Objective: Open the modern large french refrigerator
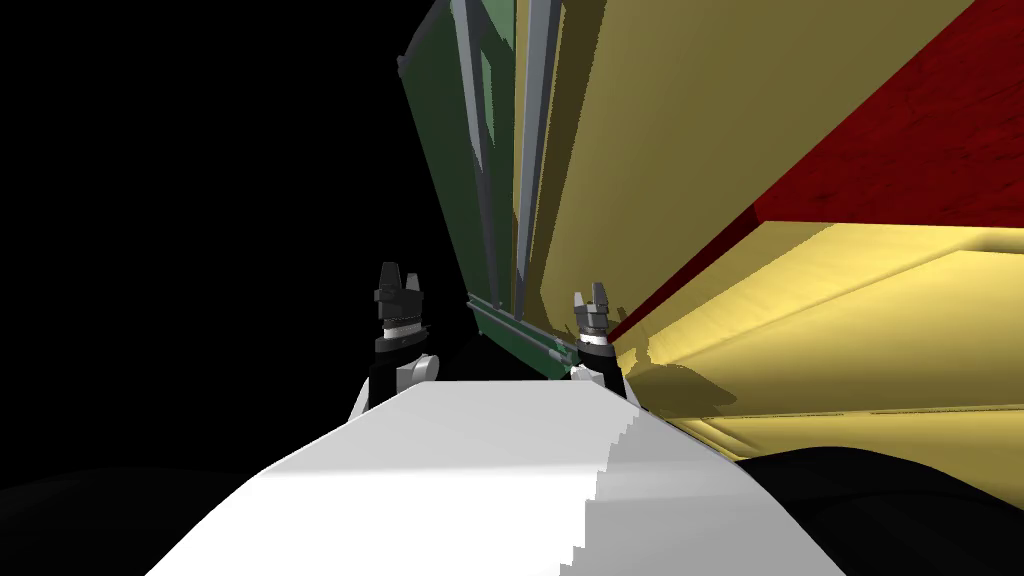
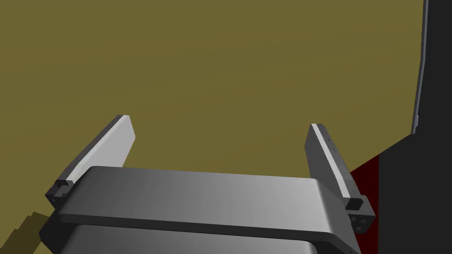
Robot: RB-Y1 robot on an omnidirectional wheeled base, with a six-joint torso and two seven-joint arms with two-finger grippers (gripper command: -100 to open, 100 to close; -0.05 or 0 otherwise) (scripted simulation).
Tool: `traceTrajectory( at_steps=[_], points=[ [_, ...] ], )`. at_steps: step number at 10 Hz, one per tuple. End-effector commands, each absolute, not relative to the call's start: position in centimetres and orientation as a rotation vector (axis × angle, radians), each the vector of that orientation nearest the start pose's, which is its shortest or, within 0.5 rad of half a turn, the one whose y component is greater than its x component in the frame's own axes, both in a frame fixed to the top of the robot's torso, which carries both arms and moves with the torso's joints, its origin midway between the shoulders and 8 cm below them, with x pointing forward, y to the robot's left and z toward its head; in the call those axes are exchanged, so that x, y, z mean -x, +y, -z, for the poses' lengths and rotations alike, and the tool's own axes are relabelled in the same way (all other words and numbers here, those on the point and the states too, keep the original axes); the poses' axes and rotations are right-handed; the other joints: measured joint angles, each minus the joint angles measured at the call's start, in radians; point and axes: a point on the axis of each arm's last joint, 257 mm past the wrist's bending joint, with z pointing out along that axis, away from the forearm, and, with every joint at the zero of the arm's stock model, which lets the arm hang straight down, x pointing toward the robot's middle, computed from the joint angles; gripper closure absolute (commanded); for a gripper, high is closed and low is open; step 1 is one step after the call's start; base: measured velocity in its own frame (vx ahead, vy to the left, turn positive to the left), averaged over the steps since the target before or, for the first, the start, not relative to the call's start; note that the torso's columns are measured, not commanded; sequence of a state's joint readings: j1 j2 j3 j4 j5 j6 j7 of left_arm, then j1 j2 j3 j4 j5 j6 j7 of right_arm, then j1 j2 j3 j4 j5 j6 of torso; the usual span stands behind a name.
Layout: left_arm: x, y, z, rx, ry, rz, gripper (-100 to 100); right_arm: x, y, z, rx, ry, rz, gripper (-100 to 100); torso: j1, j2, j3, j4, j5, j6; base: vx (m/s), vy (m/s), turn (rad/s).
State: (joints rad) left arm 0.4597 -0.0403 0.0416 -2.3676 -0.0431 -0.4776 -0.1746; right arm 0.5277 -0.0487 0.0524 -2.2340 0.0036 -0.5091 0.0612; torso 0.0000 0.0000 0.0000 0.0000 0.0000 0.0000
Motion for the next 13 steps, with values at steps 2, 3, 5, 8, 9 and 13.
traceTrajectory(
  at_steps=[2, 3, 5, 8, 9, 13],
  points=[
    [-32.8, 28.4, -7.1, 0.516, 0.568, 1.099, 0, -35.1, -26.1, 0.5, -0.653, 0.716, -1.274, 0, 0.0, 0.104, -0.209, 0.105, 0.0, 0.0, 0.0, 0.0, 0.0],
    [-32.8, 28.4, -7.1, 0.516, 0.568, 1.099, 0, -35.1, -26.1, 0.5, -0.653, 0.716, -1.274, 0, 0.0, 0.175, -0.351, 0.176, 0.0, 0.0, 0.0, 0.0, 0.0],
    [-32.8, 28.4, -7.1, 0.516, 0.568, 1.099, 0, -35.1, -26.1, 0.5, -0.652, 0.716, -1.274, 0, 0.0, 0.322, -0.644, 0.322, 0.0, 0.0, 0.0, 0.0, 0.0],
    [-32.8, 28.4, -7.1, 0.516, 0.568, 1.099, 0, -35.1, -26.1, 0.5, -0.652, 0.715, -1.274, 0, 0.0, 0.544, -1.087, 0.544, 0.0, 0.0, 0.0, 0.0, 0.0],
    [-32.8, 28.4, -7.1, 0.516, 0.568, 1.099, 0, -35.1, -26.1, 0.5, -0.652, 0.715, -1.274, 0, 0.0, 0.618, -1.234, 0.617, 0.0, 0.0, 0.0, 0.0, 0.0],
    [-32.8, 28.4, -7.1, 0.517, 0.568, 1.099, 0, -35.9, -26.1, 3.4, -0.603, 0.819, -1.151, -100, 0.0, 0.737, -1.475, 0.737, 0.0, 0.0, -0.012, -0.013, 0.057]
  ],
)
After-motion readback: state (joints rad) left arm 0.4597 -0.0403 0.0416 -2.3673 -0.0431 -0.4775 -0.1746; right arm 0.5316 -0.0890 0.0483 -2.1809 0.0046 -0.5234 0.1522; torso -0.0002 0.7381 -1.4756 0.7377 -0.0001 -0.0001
